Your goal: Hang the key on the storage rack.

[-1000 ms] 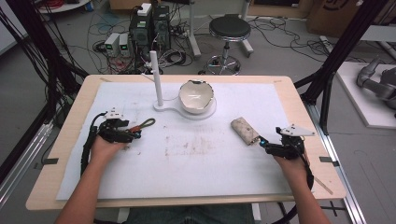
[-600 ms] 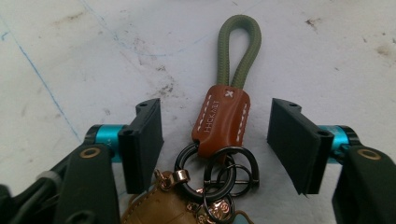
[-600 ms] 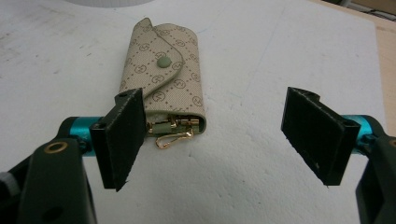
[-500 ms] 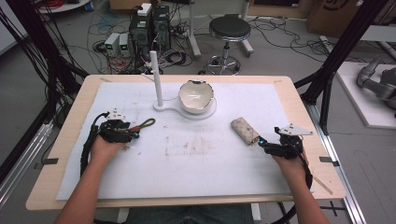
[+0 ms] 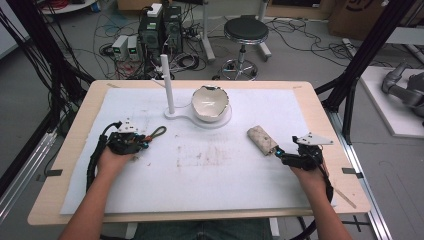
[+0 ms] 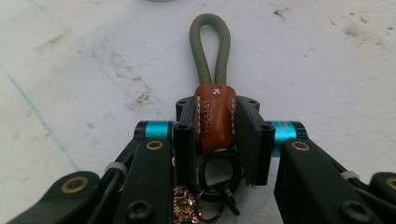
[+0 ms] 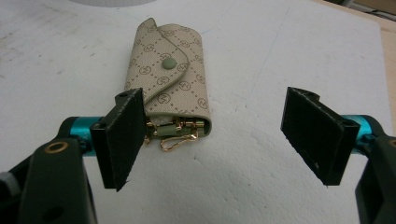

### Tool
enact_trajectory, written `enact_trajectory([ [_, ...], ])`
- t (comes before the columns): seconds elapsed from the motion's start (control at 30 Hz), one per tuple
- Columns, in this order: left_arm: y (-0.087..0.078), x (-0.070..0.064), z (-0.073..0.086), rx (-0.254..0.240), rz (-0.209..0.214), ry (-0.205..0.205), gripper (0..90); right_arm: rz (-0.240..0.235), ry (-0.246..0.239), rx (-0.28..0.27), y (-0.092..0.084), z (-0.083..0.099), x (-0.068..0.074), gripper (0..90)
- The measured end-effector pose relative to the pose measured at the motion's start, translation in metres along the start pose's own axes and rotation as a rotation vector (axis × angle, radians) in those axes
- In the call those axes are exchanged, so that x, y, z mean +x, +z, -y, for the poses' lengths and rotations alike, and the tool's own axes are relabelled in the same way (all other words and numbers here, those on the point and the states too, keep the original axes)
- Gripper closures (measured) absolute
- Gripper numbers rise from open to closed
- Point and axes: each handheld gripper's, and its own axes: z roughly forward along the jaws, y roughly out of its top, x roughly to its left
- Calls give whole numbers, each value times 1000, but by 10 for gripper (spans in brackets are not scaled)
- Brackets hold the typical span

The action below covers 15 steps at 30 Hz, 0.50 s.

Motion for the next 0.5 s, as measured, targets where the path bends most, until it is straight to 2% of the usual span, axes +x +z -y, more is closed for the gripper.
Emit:
enact_trajectory([
  [0.03,0,0,0,0,0,0,698,-1,0,2,0,0,0,229],
  [0.07,-3,1,0,-14,-6,-4,698,-1,0,2,0,0,0,229],
  [0.1,-10,2,-1,-48,-12,-16,700,-1,3,3,0,0,0,230],
  [0.13,-10,2,-1,-48,-12,-16,700,-1,3,3,0,0,0,230],
  [0.27,-25,2,-5,-140,-9,-40,701,0,3,4,0,1,-1,230],
  [0.37,-40,1,-15,-215,-8,-46,702,3,7,3,1,1,-1,230],
  [0.43,-46,-1,-22,-244,-8,-46,702,2,8,3,0,1,-1,230],
  [0.5,-49,-2,-24,-250,-8,-41,702,3,7,2,0,1,-1,230],
])
